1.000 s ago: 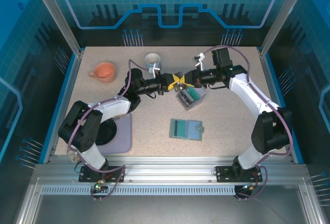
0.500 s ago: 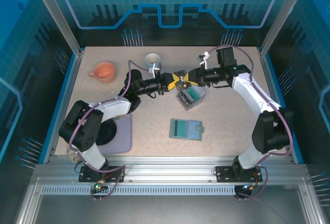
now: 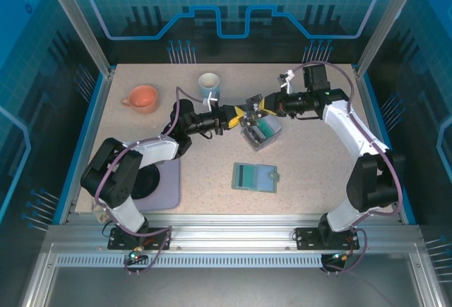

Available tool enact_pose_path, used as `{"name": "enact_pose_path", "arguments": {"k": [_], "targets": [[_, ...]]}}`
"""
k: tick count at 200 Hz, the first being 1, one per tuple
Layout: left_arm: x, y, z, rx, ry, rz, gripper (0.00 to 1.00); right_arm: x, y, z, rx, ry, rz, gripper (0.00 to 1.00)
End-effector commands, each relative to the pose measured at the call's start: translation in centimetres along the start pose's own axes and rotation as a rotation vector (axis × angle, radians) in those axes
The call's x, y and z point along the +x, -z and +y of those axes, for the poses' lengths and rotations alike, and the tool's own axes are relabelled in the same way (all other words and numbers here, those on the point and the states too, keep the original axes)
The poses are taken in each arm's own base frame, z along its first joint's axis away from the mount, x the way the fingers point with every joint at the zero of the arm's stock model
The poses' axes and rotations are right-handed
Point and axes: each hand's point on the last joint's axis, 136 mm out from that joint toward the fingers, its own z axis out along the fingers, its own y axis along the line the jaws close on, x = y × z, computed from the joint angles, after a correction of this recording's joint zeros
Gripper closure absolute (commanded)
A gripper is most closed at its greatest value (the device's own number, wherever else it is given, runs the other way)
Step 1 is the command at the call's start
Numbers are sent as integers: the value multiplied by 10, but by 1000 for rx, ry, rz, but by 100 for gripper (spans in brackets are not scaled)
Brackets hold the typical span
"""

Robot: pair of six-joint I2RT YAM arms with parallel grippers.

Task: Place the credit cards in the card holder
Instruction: Place the credit card in the storage box.

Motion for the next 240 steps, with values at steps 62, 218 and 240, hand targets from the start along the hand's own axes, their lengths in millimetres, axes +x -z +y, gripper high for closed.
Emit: {"name": "enact_pose_path", "arguments": {"k": [62,218,240], "targets": [[-1,73,75,-519,17,-221,98,17,-22,-55,460,468,116,99],[12,86,76,-563,-21,-192,94,35,-80,-123,770,762,309,99],[12,85,78,-560,-15,-191,94,37,-85,-128,773,746,308,98]]}}
